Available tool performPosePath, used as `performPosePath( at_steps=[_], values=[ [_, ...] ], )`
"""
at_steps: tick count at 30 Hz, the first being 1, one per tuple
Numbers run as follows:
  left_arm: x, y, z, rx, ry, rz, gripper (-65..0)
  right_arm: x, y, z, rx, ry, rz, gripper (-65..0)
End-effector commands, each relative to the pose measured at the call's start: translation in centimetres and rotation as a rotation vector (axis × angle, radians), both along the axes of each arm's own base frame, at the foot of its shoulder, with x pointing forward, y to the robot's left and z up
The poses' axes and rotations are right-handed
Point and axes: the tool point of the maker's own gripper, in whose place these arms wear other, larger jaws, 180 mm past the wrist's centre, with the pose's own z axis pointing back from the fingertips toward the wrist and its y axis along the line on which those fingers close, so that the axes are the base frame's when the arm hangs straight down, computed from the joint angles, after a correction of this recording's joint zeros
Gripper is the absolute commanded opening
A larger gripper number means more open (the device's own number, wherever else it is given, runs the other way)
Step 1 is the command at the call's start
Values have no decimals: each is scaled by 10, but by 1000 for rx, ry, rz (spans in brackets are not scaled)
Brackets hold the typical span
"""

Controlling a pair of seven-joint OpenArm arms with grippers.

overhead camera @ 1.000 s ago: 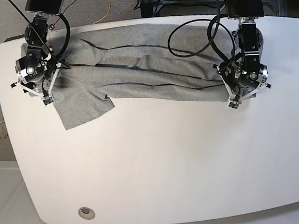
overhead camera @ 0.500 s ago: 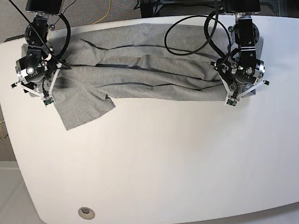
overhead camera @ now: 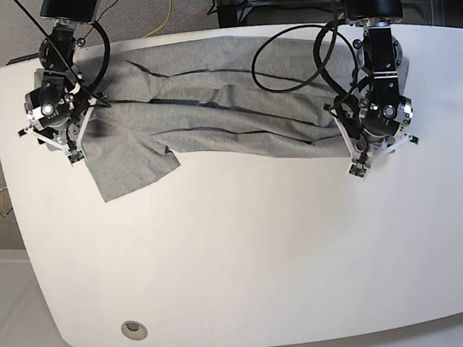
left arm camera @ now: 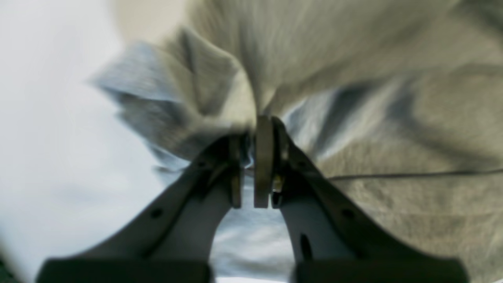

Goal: Fold the T-shirt properly
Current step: 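Move the left gripper with the hem corner further toward the collar, then open the left gripper and release the hem corner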

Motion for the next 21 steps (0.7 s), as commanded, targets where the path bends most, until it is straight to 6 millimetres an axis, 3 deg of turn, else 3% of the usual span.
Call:
performPosePath(
  at_steps=[1, 8, 21],
  values=[
    [13, 4, 17, 57, -52, -13, -616, 1, 5, -1, 22, 0, 15, -302],
    [17, -2, 36, 125, -108, -52, -616, -1, 5, -2, 22, 3, 15, -302],
    [4, -2, 40, 139, -122, -55, -616, -1, 6, -2, 23, 3, 15, -302]
  ],
)
